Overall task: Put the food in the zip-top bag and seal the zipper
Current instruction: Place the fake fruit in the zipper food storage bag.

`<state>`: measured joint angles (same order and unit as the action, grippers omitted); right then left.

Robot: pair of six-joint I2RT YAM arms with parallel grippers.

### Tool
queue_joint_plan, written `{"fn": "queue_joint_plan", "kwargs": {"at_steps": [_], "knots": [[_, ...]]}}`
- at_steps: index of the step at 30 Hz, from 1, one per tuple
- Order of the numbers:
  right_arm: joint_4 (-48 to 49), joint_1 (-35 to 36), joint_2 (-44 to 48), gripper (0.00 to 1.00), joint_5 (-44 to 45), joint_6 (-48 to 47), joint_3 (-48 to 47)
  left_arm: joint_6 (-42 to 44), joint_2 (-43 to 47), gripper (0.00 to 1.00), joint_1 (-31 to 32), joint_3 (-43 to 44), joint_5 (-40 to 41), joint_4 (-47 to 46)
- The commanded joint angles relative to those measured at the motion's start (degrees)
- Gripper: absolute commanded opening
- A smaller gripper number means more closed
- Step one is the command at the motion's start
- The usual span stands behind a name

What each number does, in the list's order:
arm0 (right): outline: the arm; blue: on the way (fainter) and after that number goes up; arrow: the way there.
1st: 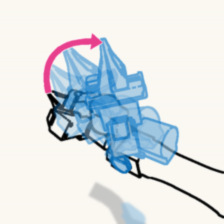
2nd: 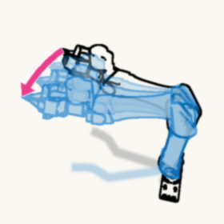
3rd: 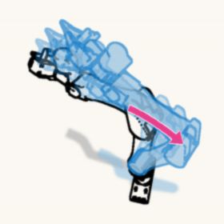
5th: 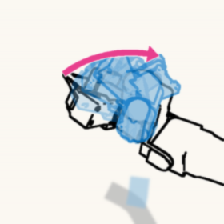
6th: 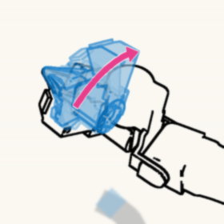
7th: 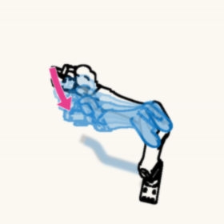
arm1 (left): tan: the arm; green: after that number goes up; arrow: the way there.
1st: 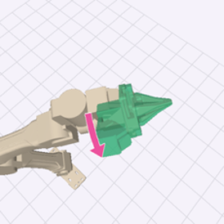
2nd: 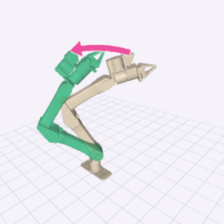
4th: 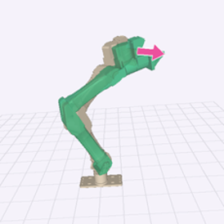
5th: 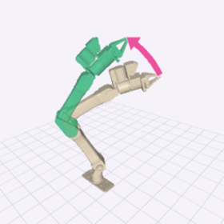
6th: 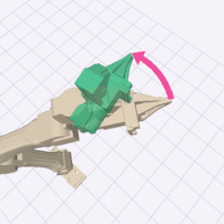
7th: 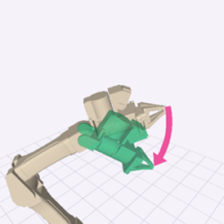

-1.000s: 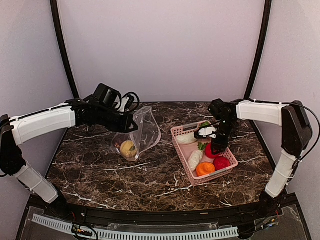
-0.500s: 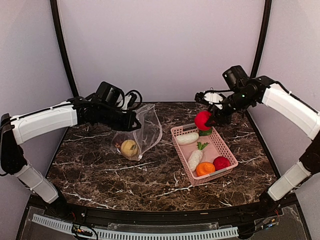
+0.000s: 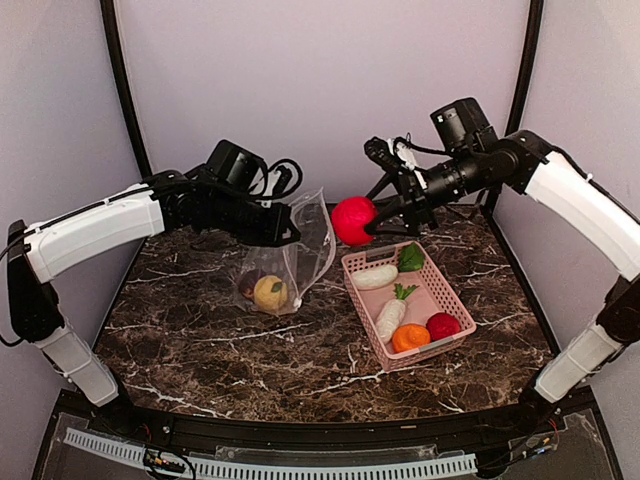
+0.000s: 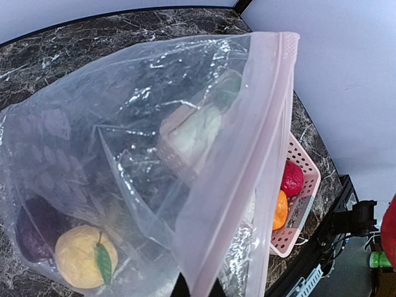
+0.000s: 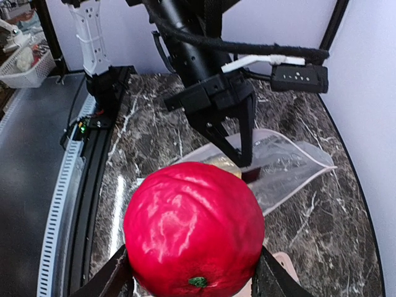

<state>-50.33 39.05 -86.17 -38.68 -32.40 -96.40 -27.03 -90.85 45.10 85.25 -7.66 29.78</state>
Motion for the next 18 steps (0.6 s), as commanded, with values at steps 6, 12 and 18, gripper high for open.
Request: {"fn": "queue_joint_plan", "kwargs": {"at_steps": [6, 12, 18], "knots": [[6.4, 1.8, -8.4, 0.50, -8.2, 10.5, -8.5, -2.1, 1.1, 0.01, 0.7, 5.9, 1.5, 7.8], [6.6, 1.8, -13.4, 0.50, -10.7, 13.4, -12.4, -4.1, 2.7, 0.01, 1.3, 3.7, 0.0, 4.9], [5.8, 1.8, -17.5, 0.50, -9.8, 14.8, -13.3, -4.9, 3.7, 0.01, 1.5, 4.4, -0.4, 5.0]]}}
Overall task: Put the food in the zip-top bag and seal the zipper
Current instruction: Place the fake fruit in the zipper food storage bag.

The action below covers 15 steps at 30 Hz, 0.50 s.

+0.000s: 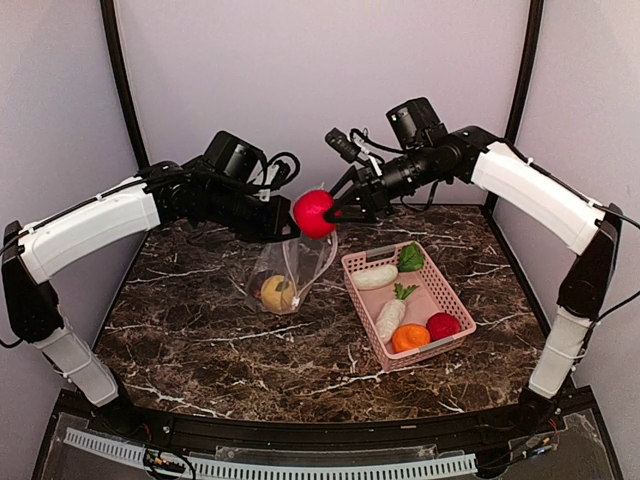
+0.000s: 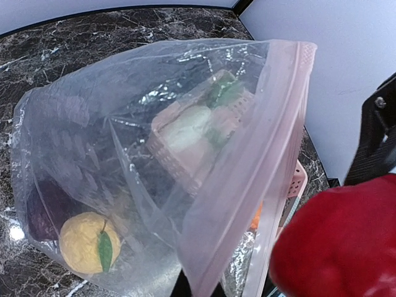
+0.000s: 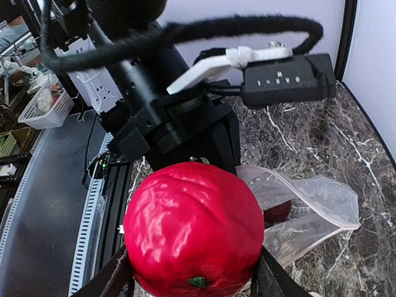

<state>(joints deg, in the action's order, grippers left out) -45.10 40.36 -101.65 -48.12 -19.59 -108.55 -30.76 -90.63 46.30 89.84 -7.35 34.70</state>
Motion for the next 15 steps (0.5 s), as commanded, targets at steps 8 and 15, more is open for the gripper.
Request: {"fn": "queue_joint_plan", "kwargs": {"at_steps": [8, 15], "knots": [[0.8, 0.5, -2.8, 0.50, 6.3, 1.5, 0.5, -2.8, 7.5, 0.01, 0.3, -4.0, 1.5, -2.3], [-0.4, 5.1, -4.0, 0.54, 16.5, -0.9, -0.3, -2.9, 7.1, 0.01, 0.3, -4.5, 1.4, -3.3]]}}
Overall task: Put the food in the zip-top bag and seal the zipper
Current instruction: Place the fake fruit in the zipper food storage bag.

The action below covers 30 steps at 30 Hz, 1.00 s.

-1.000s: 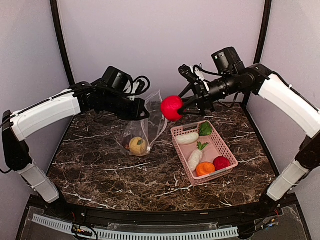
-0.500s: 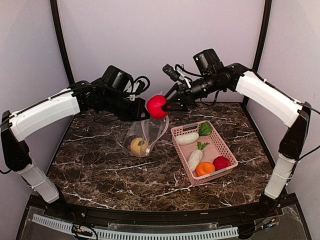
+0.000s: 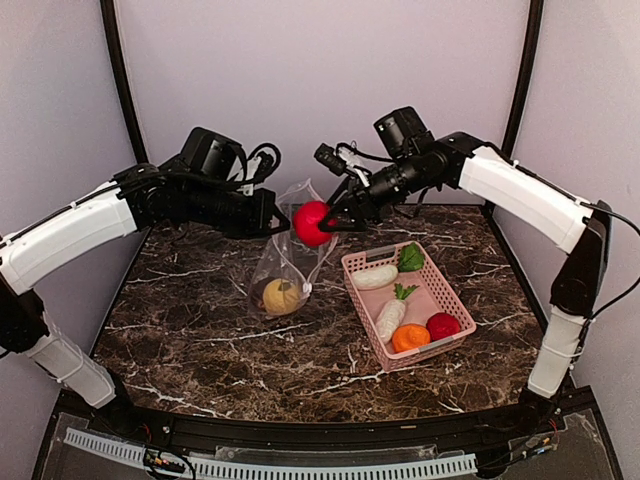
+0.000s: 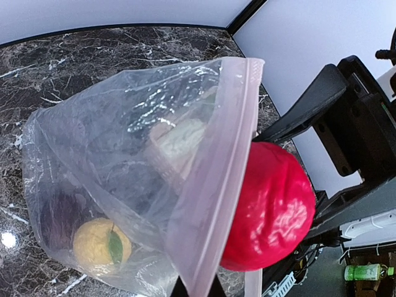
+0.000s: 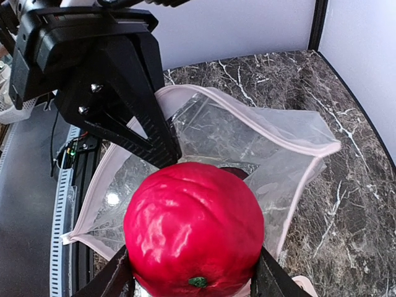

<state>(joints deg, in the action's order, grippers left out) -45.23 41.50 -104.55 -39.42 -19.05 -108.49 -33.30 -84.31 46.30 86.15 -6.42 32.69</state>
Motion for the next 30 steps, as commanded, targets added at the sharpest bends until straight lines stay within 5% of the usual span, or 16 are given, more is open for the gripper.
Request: {"fn": "queue_joint_plan", "kwargs": {"at_steps": [1, 6, 13, 21, 30], "knots": [[-0.7, 4.9, -1.5, 0.55, 9.2, -1.9, -0.5, -0.4, 0.9, 0.01, 0.2, -1.0, 0.6, -1.5], [-2.6, 9.7, -3.3, 0.60, 17.1, -4.2, -2.4, -0.5, 2.3, 0.01, 0.3, -2.8, 1.7, -4.1], [-3.5, 12.1, -3.9, 0.82, 25.4, -4.6, -6.1, -0.3, 2.6, 0.01, 0.3, -3.6, 2.8, -4.0], [-4.3, 12.1, 3.0, 0.84, 28.7, -8.8, -5.7, 0.0, 2.7, 0.01, 0.3, -4.4, 3.5, -4.0], [-2.8, 9.1, 17.7, 0.84, 30.7, -15.8, 8.7, 1.7, 3.1, 0.01, 0.2, -3.4, 5.5, -2.6]]}}
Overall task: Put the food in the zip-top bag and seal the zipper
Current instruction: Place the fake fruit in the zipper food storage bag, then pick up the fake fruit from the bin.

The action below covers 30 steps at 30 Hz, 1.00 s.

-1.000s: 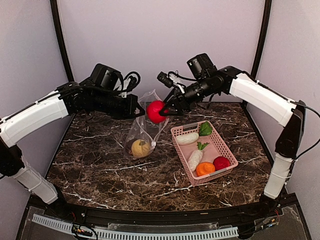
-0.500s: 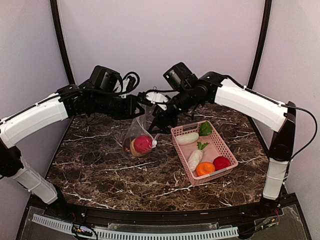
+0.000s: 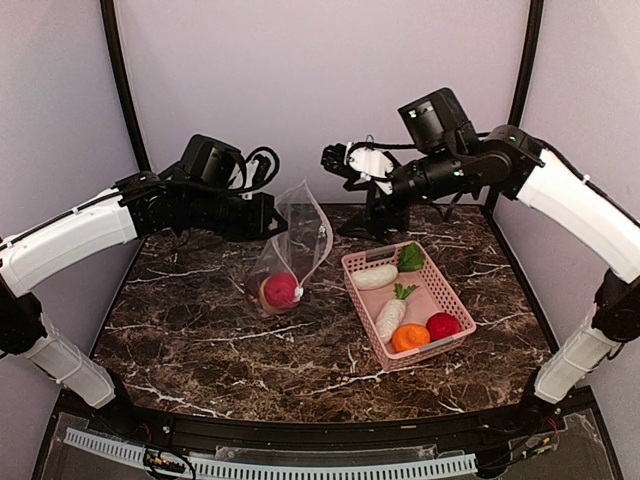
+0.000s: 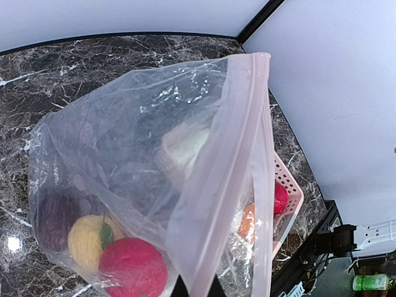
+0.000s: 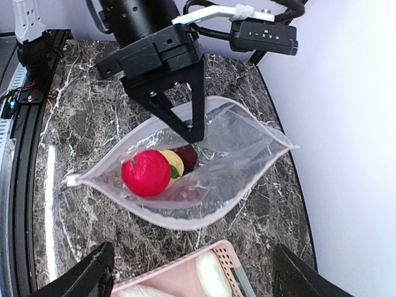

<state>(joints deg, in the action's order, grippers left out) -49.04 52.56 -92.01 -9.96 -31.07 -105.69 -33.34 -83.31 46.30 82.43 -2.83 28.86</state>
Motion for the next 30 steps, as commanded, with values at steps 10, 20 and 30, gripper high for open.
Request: {"fn": "queue_joint_plan", "kwargs": {"at_steps": [10, 20, 30], "knots": [[0.8, -13.4, 15.8, 0.82, -4.2, -3.1, 22.4, 17.3, -4.4, 0.01, 0.1, 24.3, 13.9, 34.1], [0.5, -15.6, 14.4, 0.81, -2.4, -3.7, 28.2, 19.6, -19.3, 0.01, 1.8, 30.2, 0.7, 44.5], [-0.4, -17.3, 14.7, 0.78, -0.8, -4.8, 31.5, 20.0, -17.0, 0.01, 1.9, 34.8, 1.6, 38.9]]}}
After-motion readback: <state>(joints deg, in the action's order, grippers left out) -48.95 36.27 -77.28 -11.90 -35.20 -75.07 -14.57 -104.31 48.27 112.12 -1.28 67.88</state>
